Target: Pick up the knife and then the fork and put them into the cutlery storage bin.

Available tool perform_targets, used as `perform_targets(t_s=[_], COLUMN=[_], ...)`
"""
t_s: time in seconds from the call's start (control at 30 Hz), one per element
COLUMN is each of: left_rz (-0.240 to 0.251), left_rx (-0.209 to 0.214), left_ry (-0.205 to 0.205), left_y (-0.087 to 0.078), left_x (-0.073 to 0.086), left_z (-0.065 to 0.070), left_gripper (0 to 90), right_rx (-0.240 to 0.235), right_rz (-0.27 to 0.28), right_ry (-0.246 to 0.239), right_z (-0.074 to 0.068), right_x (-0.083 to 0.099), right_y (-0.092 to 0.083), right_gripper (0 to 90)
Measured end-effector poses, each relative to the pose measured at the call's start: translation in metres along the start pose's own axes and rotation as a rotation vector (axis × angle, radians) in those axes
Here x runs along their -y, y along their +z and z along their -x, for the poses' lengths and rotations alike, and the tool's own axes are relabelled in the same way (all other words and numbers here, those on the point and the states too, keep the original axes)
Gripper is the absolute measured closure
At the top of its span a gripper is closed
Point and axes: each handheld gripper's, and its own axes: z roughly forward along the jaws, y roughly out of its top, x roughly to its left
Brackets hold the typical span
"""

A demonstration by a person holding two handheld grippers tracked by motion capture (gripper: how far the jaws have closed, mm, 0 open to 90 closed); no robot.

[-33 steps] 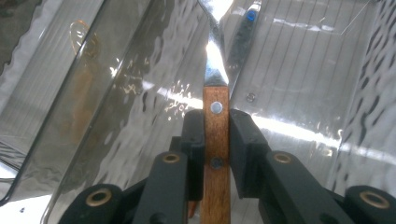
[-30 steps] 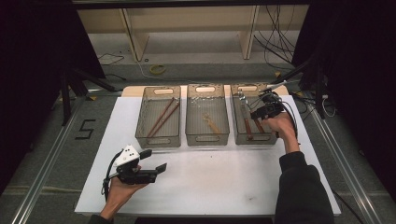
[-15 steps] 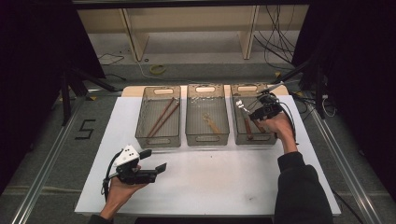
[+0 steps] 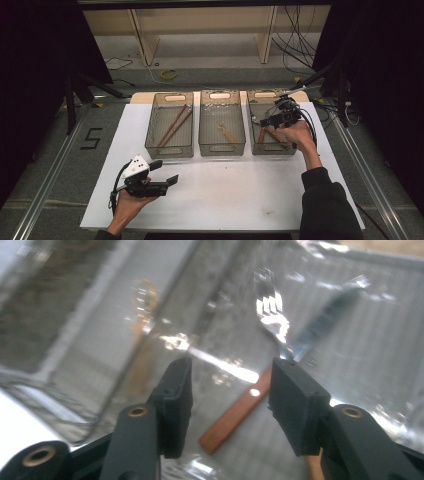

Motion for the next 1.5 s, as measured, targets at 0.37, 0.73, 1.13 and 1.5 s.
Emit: perform_targets(t_s=[0.37, 0.73, 1.13, 1.5], left_rz=[-0.003, -0.005, -0.007, -0.021], left_rx=[0.003, 0.003, 0.01, 0.012], left_ry=[0.001, -0.002, -0.012, -0.003], left_y=[0.001, 0.001, 0.003, 0.002], left_x=[0.0, 0.0, 0.0, 0.001], left_z=[0.0, 0.0, -0.001, 0.001], left_gripper=[16.9, 16.9, 16.9, 16.9], right_rx=[-0.073, -0.143, -0.187, -0.214], right_rz=[0.101, 0.189, 0.257, 0.308], right_ry=[-0.098, -0.143, -0.158, -0.185], right_z=[-0.037, -0.064, -0.079, -0.086], right_x=[0.022, 0.057, 0.085, 0.11], right_y=[-0.017, -0.029, -0.03, -0.031], right_gripper=[38.7, 35.4, 31.8, 29.4])
